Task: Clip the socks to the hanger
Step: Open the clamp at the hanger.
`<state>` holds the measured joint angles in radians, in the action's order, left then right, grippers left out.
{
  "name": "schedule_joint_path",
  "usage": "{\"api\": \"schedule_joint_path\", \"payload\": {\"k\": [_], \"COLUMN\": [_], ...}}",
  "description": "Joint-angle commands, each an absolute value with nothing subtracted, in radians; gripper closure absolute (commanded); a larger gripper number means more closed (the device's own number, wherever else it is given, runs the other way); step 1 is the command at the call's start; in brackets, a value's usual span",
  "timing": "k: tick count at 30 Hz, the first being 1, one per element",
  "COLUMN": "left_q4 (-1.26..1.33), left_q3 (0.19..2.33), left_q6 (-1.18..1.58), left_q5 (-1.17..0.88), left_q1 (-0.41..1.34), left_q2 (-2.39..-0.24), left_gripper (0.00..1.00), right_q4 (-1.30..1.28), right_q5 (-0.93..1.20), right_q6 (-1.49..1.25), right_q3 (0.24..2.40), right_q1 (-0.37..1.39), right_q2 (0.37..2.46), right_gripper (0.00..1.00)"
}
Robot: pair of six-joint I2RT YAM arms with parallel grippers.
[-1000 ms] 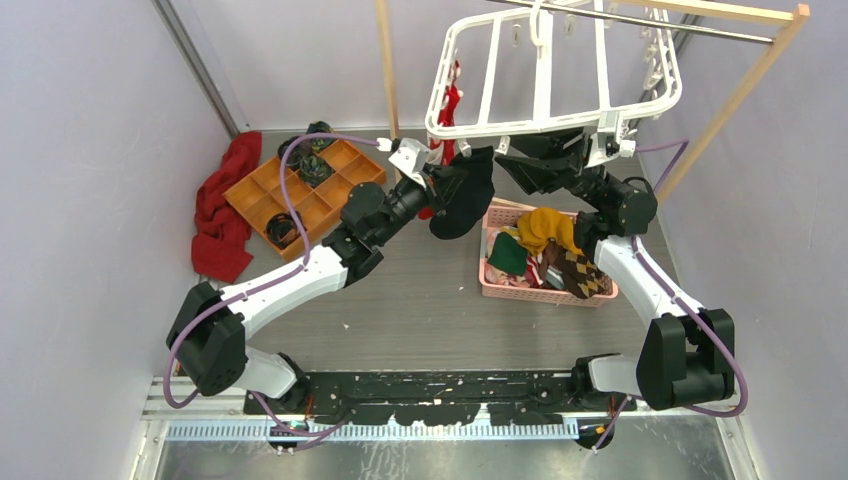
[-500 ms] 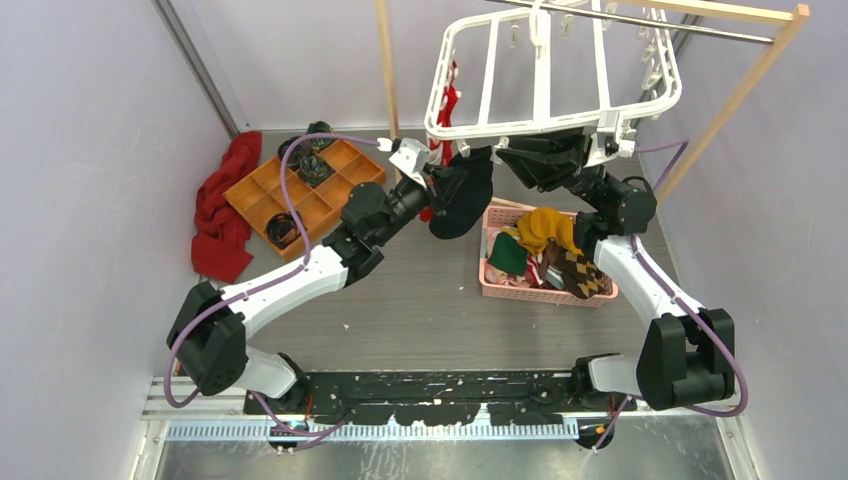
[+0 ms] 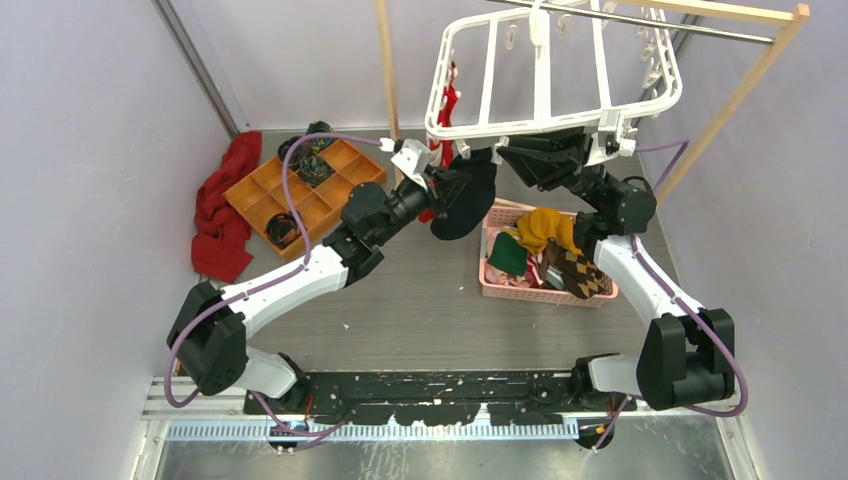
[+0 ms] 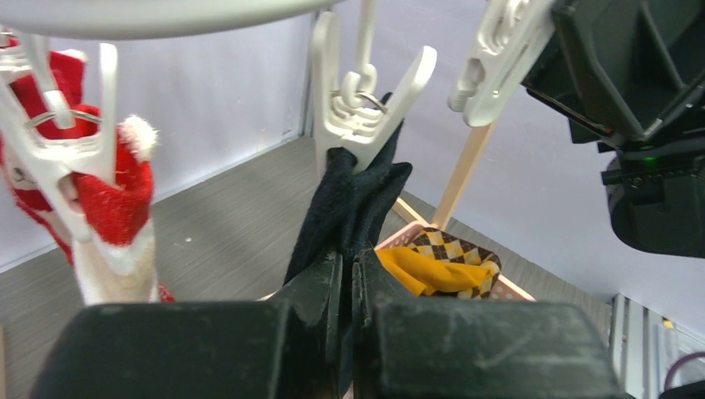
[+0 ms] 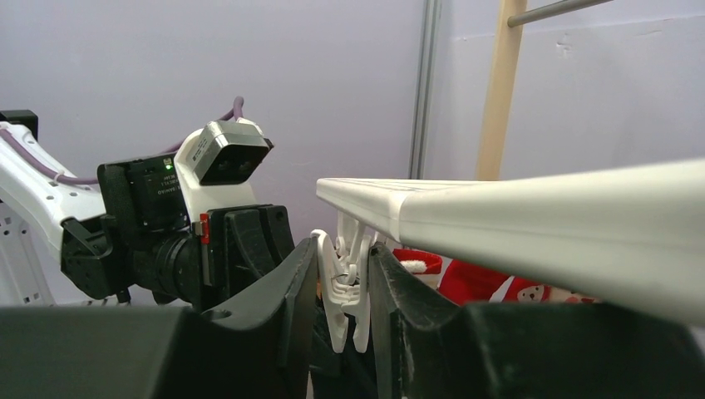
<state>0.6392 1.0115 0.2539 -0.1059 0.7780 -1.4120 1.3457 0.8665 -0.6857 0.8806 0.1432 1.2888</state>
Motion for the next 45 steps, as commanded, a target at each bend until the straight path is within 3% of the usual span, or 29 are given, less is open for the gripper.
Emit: {"api": "schedule_joint_path", "payload": {"k": [1,14,45], "left_q4": [0.7,0.655,0.616], "left_q3": [1.061,1.147,1.206], "left_q6": [0.259,0.296,0.366], "left_q5": [-0.205,-0.266,-0.299], "left_q1": [0.773,0.773,0.772], "left_q2": [-1.41,-1.467,-1.465], "left_gripper": [1.0,1.0,1.0], "right_q4": [1.369,1.368,1.358], "right_q5": [0.842,0.86,0.903], "right_q6": [-0.713,-0.766,-0.753], "right_q3": [0.881,0.869,0.844], "right_q1": [0.15,0.15,0.15], "right_q2": [1.264,1.246,1.23], "right_gripper": [0.87,0.94,0.95]}}
